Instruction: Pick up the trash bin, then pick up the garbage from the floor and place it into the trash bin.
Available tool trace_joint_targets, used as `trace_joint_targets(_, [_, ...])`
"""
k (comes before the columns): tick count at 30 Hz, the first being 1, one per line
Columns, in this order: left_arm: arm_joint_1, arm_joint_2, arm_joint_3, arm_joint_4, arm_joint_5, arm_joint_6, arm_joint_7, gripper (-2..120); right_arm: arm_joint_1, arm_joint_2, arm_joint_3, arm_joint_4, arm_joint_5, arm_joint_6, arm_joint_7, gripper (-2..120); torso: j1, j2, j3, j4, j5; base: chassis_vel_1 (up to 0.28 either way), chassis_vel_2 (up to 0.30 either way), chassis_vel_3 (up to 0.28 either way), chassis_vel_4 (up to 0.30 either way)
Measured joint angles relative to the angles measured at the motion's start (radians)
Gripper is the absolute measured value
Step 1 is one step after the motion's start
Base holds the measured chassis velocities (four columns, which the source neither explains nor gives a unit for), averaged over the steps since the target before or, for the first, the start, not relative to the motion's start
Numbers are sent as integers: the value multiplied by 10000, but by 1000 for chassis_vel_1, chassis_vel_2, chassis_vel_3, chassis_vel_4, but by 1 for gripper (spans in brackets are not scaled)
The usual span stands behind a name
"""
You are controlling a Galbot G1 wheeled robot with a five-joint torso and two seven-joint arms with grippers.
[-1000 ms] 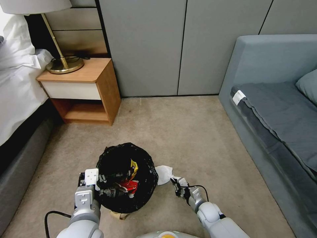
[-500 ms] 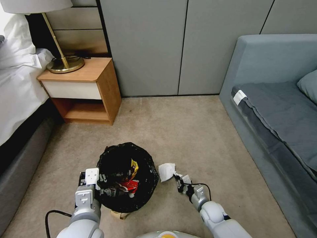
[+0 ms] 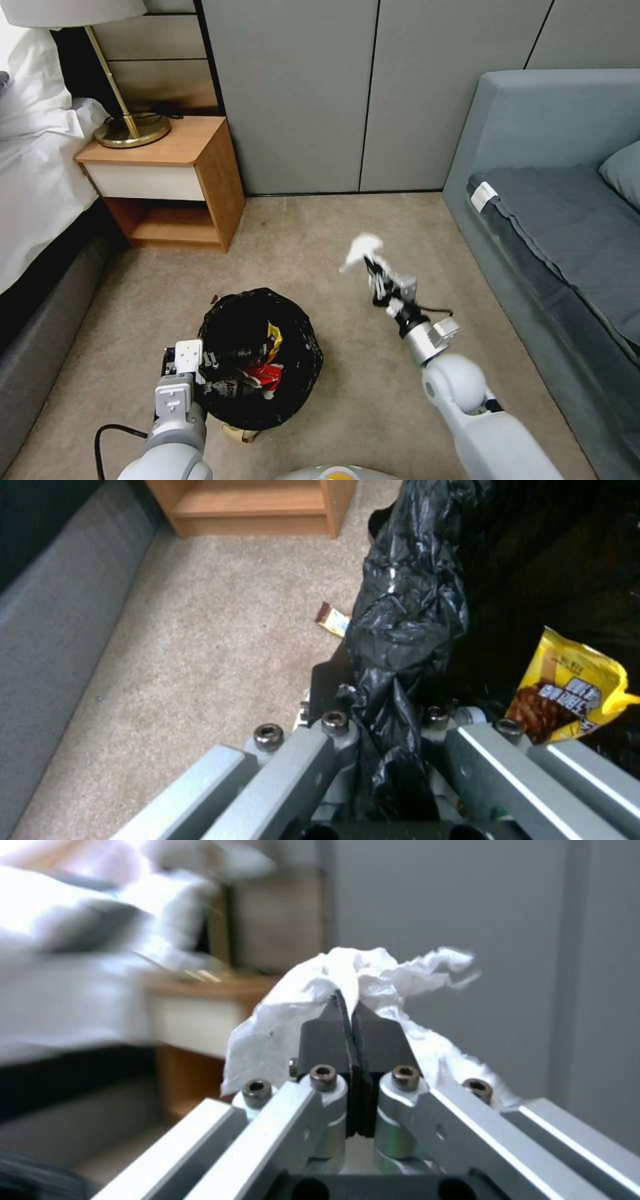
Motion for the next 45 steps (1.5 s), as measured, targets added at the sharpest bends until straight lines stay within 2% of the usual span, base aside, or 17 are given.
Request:
trace_joint_targets(3, [9,3,12,0,7,0,0,1,-313,-269,-920,1000,-507,249,-422,0,0,0,0,-1,0,0,0,0,0])
trace_joint_targets(4, [9,3,12,0,7,0,0,1,-313,-269,-920,1000,-507,249,-422,0,0,0,0,-1,0,0,0,0,0])
trace_joint_targets(6, [28,9,9,1,9,0,0,1,-407,-488,-1571,1153,-779,300,-505,0,-1,0,0,0,-2,0,0,0,0])
trace_joint_targets(11, [40,7,9,-9,13,0,0,1,-351,-733,-2601,729,-1202,355,-494,0,0,0,0,1,0,0,0,0,0])
trace_joint_targets(13, [41,-6,14,-19,20,0,0,1,-125,-841,-3476,-79,-1501,411,-320,0,0,0,0,1,0,0,0,0,0])
trace_joint_targets(20, [40,-34,28,-26,39,-8,0,1,248,-633,-4177,-1251,-1806,364,-192,0,0,0,0,1,0,0,0,0,0])
trace_joint_targets(27, [39,-26,27,-26,45,-14,0,1,375,-608,-4223,-1957,-1869,382,-141,0,0,0,0,1,-1,0,0,0,0])
trace_joint_targets(29, [27,-21,20,-26,42,-14,0,1,344,-623,-4207,-2021,-1884,384,-140,8,0,0,0,0,0,0,0,0,0])
trace_joint_targets(30, [27,-21,20,-26,42,-14,0,1,344,-623,-4207,-2021,-1884,384,-140,8,0,0,0,0,0,0,0,0,0])
trace_joint_targets(32, [13,-20,21,-26,39,-14,2,1,320,-619,-4199,-2024,-1896,386,-138,18,0,0,0,0,0,0,0,0,0])
trace_joint_targets(33, [13,-20,21,-26,39,-14,2,1,320,-619,-4199,-2024,-1896,386,-138,18,0,0,0,0,0,0,0,0,0])
trace_joint_targets(36, [6,-25,29,-26,39,-14,3,1,309,-618,-4211,-1958,-1899,380,-136,33,0,0,0,0,0,0,0,0,0])
trace_joint_targets(37, [6,-25,29,-26,39,-14,3,1,309,-618,-4211,-1958,-1899,380,-136,33,0,0,0,0,0,0,0,0,0])
trace_joint_targets(40, [9,-18,29,-26,39,-14,5,1,284,-652,-4216,-1898,-1900,369,-128,48,0,0,0,0,0,0,0,0,0])
trace_joint_targets(42, [9,-16,28,-26,39,-14,6,1,276,-674,-4215,-1867,-1900,365,-125,52,0,0,0,0,0,0,0,0,0])
trace_joint_targets(43, [9,-14,26,-26,39,-14,7,1,265,-706,-4213,-1820,-1900,356,-122,59,0,0,0,0,0,0,0,0,0])
trace_joint_targets(45, [9,-14,25,-26,38,-15,6,1,259,-730,-4210,-1787,-1900,350,-118,61,0,0,0,0,0,0,0,0,0])
